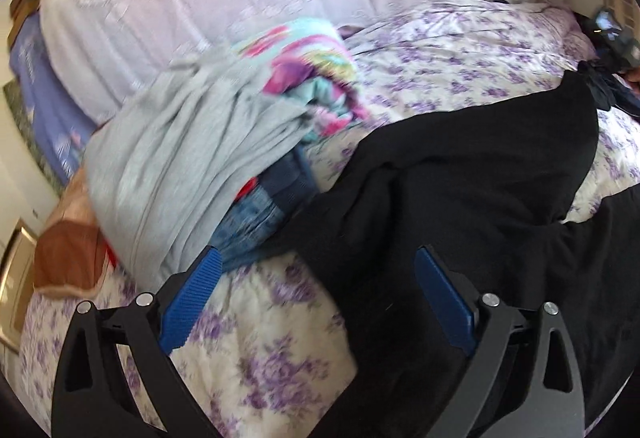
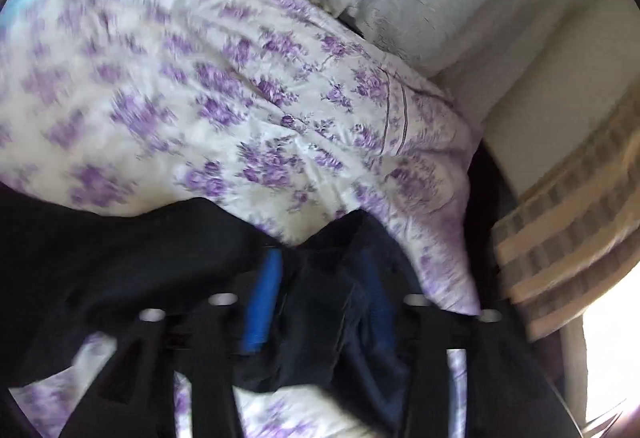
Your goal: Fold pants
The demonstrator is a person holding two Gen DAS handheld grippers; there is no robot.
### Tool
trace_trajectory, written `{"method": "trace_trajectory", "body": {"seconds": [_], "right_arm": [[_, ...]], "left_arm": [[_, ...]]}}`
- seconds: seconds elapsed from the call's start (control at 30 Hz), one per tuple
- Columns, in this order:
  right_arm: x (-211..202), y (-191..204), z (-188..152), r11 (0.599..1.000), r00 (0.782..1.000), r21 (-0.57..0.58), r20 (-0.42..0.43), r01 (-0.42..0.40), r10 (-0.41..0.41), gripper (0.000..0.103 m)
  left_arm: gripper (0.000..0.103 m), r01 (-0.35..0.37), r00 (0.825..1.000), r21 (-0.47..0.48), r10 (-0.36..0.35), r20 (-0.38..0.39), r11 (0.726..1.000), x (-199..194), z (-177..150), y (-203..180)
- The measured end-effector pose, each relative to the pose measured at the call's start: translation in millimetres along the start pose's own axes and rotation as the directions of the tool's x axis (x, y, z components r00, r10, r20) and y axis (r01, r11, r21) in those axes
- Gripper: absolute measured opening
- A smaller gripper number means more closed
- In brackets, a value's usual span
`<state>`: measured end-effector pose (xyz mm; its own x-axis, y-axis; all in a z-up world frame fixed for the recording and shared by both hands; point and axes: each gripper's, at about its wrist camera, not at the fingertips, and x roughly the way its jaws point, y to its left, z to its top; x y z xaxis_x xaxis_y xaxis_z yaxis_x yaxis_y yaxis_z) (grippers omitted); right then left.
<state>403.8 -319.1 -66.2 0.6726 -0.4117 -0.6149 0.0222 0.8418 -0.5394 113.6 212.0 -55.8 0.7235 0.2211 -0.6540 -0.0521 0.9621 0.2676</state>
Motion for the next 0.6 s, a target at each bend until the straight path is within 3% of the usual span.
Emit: {"method": "trace_trajectory", "body": {"seconds": [0.1, 0.13, 0.2, 0.3, 0.47, 0.5, 0.53, 0.6], "right_arm": [[-17, -30, -22, 0.980, 0.992, 0.156, -0.012, -0.126, 0.129, 0.069], [-18, -43, -36, 0.942, 0.971, 0.253, -0.036, -0.219, 0.235, 0.069], [-11, -47, -57, 0.887, 0.937, 0.364, -0.088, -0.286, 0.338, 0.068], [8, -41, -88, 0.823, 0.898, 0.482, -0.146, -0.302, 0.415, 0.068], [45, -24, -105, 0.725, 0.865, 0.619, -0.141, -0.302, 0.481, 0.066], [46, -23, -106, 0.712, 0.874, 0.640, -0.125, -0.291, 0.470, 0.050], [45, -22, -104, 0.712, 0.882, 0.641, -0.113, -0.288, 0.458, 0.010], [33, -26, -102, 0.715, 0.880, 0.628, -0.097, -0.307, 0.464, 0.004]], "left_arm": [[0.095, -0.006, 1.000, -0.024, 0.006, -0.014, 1.000, 3, -12, 6], [0.095, 0.006, 1.000, -0.036, -0.007, -0.019, 0.999, 4, -15, 6], [0.095, 0.038, 0.999, -0.056, -0.039, -0.017, 0.998, 4, -20, 3], [0.095, 0.083, 0.996, -0.064, -0.084, -0.012, 0.995, 2, -25, -7], [0.095, 0.132, 0.991, -0.073, -0.133, -0.007, 0.989, -6, -32, -18], [0.095, 0.126, 0.992, -0.073, -0.127, -0.012, 0.989, -8, -35, -17], [0.095, 0.115, 0.993, -0.073, -0.117, -0.015, 0.991, -9, -36, -15], [0.095, 0.088, 0.996, -0.075, -0.089, -0.019, 0.993, -13, -41, -10]]}}
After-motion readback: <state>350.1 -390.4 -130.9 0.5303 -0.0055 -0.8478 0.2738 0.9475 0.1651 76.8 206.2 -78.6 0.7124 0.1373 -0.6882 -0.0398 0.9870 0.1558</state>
